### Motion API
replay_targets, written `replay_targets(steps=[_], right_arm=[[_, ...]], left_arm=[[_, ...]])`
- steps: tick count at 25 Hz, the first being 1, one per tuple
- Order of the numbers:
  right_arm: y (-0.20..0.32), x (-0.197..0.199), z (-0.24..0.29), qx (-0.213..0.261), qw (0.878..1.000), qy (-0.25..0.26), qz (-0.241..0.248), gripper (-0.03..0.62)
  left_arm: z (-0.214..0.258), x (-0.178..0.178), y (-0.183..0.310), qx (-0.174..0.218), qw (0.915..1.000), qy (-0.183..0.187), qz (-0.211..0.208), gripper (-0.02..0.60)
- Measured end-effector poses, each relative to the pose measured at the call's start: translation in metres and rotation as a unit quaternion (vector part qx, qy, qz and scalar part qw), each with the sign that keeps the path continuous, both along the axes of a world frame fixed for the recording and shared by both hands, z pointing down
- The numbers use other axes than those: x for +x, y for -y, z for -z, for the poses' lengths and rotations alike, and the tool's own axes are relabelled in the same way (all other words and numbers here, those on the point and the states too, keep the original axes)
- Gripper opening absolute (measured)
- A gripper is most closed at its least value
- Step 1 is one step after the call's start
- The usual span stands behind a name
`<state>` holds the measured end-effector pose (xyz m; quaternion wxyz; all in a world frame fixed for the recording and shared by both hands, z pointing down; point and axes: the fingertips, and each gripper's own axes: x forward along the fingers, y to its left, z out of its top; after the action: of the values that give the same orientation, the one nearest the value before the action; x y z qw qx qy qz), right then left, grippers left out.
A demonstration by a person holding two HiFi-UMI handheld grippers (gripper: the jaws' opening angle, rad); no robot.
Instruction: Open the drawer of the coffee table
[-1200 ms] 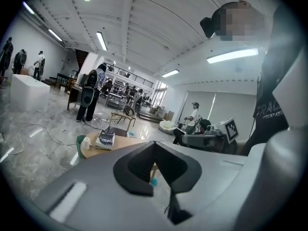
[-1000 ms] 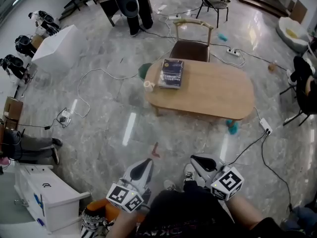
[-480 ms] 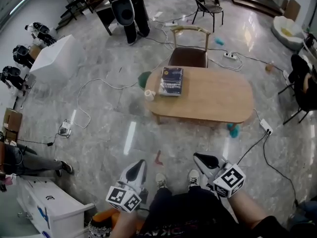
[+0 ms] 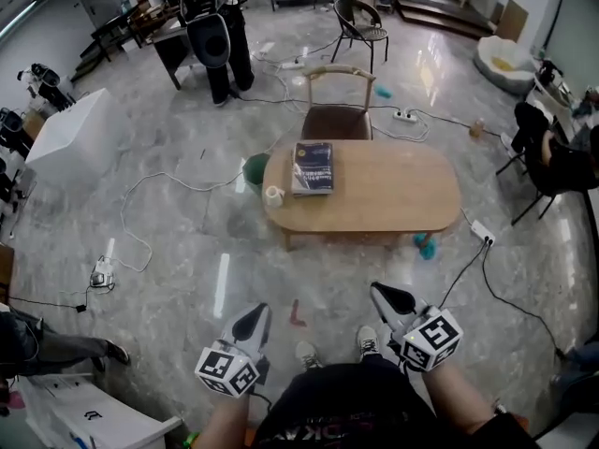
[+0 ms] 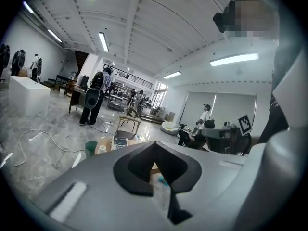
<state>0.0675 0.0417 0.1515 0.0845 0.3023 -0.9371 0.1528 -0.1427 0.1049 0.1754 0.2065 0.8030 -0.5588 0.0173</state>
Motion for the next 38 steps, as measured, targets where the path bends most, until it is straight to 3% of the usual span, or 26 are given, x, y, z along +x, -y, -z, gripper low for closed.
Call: replay_targets(steps=[8, 12, 18, 26, 30, 38], right_arm=[[-0.005, 0.000, -0.010, 0.003, 0.996, -0.019, -0.093, 0.002], [-0.004, -0.002, -0.020, -0.009, 0.993, -0.025, -0.111, 0.002], [0.020, -0.002, -0.032, -0.013, 0.993, -0.030, -0.117, 0.002], [0.082, 0.006, -0.065, -0.016, 0.992, -0.028, -0.118, 0.002], [0.117, 0.008, -0.088, -0.023, 0.993, -0.028, -0.108, 0.002], [0.181, 0.022, -0.137, -0.040, 0.995, -0.004, -0.086, 0.002]], left_arm=[[-0.019, -0.039, 0.007, -0.004, 0.9987, 0.000, -0.050, 0.008], [-0.031, -0.050, 0.021, -0.014, 0.9982, 0.001, -0.058, 0.008], [-0.047, -0.059, 0.047, -0.018, 0.9985, 0.011, -0.051, 0.008], [-0.064, -0.052, 0.095, 0.010, 0.9983, 0.046, -0.035, 0.008], [-0.089, -0.041, 0.132, 0.000, 0.9974, 0.063, -0.034, 0.008], [-0.142, -0.021, 0.198, -0.040, 0.9968, 0.064, -0.027, 0.008]])
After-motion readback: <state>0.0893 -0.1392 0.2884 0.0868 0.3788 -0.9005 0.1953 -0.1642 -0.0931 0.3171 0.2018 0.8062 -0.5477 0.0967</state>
